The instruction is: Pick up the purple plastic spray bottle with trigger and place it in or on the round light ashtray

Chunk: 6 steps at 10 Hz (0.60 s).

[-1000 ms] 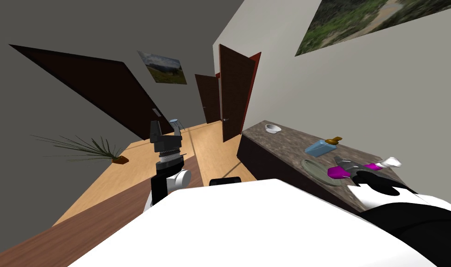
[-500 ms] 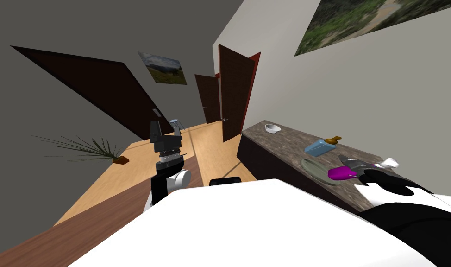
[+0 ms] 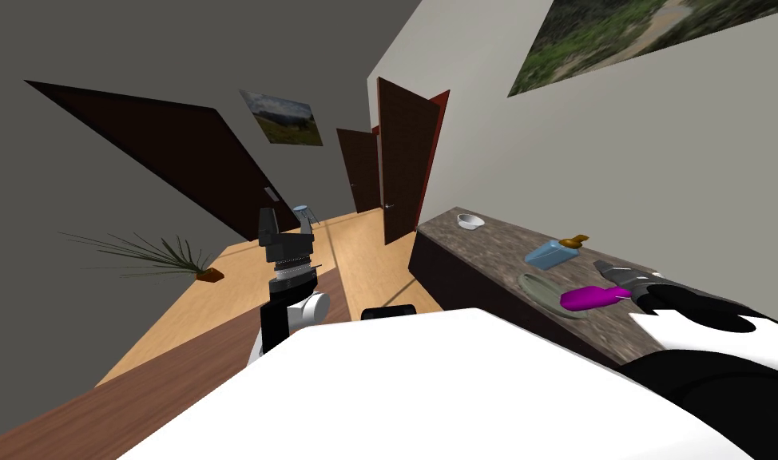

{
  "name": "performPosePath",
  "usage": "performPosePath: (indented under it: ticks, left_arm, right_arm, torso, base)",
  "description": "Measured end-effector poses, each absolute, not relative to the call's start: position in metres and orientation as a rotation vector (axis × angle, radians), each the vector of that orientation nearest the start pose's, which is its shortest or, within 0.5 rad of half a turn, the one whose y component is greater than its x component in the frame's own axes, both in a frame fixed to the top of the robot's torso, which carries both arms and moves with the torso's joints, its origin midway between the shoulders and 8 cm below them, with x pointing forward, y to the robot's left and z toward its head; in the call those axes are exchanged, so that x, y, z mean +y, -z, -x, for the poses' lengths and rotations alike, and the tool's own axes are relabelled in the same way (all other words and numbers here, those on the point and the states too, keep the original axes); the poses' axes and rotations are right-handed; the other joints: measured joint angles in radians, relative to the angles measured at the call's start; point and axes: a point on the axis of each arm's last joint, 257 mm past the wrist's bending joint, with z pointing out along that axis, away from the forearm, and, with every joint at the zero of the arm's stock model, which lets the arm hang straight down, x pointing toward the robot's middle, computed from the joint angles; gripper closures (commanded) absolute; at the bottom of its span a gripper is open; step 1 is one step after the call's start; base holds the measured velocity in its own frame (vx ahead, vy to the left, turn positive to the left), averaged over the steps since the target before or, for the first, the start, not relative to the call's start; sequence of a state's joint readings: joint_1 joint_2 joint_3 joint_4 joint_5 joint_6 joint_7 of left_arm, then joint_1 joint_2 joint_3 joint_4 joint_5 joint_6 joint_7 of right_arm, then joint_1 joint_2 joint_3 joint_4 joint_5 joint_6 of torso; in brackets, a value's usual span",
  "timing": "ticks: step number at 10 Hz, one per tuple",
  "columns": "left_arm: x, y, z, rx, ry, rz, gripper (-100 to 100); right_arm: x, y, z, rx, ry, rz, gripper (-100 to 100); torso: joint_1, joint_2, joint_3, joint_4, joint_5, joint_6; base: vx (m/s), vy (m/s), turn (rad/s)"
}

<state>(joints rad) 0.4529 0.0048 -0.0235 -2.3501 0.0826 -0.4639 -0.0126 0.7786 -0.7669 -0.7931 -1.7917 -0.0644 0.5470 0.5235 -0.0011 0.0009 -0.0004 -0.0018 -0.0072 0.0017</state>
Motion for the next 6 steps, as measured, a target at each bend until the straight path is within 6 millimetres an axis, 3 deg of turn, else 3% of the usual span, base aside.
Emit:
performPosePath:
  ticks: [1, 6]
  left_arm:
    - [0.2731, -0.0633, -0.3372, 0.517, 1.404, 0.641, 0]
    - [0.2731, -0.0633, -0.3372, 0.517, 1.404, 0.641, 0]
  right_arm:
    - [-0.7946, 0.109, -0.1623, 1.61, 0.76, -0.943, 0]
    - [-0.7946, 0.109, -0.1623, 1.61, 0.76, -0.943, 0]
  torso:
    - [0.0, 0.0, 0.0, 0.0, 0.0, 0.0]
    - [0.0, 0.0, 0.0, 0.0, 0.0, 0.0]
  base:
    - [0.0, 0.0, 0.0]
    - [0.0, 0.0, 0.0]
